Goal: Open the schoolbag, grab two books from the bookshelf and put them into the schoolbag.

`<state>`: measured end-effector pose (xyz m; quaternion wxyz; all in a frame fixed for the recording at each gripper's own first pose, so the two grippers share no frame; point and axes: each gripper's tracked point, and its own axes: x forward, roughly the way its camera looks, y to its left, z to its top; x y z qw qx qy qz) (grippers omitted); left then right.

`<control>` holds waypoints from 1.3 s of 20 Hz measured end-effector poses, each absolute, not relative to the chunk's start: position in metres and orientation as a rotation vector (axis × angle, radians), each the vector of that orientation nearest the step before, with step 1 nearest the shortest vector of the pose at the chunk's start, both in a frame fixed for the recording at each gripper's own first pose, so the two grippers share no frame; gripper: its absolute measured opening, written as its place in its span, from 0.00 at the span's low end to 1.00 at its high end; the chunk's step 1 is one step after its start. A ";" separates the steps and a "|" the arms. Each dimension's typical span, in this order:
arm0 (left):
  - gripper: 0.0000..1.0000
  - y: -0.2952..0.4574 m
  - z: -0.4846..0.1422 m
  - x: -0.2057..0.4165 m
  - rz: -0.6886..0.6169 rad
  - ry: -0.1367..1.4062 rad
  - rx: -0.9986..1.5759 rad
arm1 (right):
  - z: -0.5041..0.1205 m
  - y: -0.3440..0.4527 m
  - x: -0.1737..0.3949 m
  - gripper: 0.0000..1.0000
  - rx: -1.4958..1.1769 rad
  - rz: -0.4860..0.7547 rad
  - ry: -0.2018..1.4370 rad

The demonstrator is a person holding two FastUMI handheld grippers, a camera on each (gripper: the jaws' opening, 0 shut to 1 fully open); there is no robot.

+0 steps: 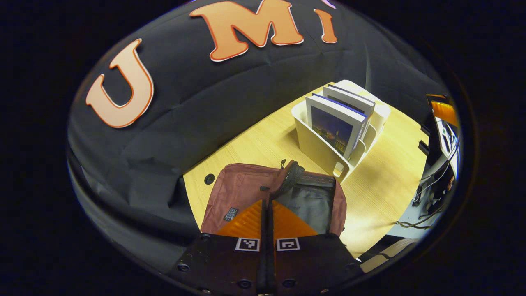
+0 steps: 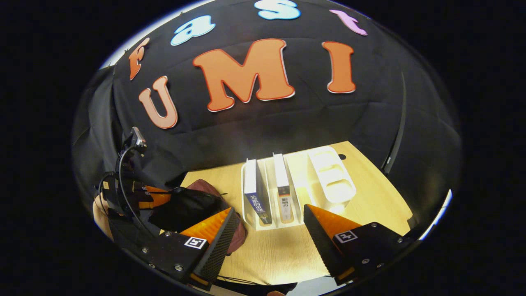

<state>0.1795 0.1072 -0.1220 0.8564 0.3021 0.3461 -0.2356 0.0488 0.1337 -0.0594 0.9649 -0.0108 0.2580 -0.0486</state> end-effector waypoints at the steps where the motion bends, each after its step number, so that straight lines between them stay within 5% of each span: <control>1: 0.01 0.110 -0.123 0.182 -0.497 0.725 0.636 | -0.049 0.143 0.062 0.97 -0.042 -0.078 0.525; 7: 0.01 0.117 -0.130 0.188 -0.513 0.723 0.627 | -0.038 0.193 0.148 0.97 -0.101 0.055 0.645; 13: 0.01 0.126 -0.134 0.197 -0.503 0.731 0.623 | -0.110 0.183 0.230 0.98 -0.077 0.005 0.869; 24: 0.01 0.130 -0.140 0.205 -0.507 0.762 0.640 | -0.200 0.160 0.252 0.98 -0.108 -0.104 1.164; 26: 0.01 0.130 -0.143 0.206 -0.505 0.770 0.636 | -0.209 0.153 0.253 0.91 -0.106 -0.128 1.189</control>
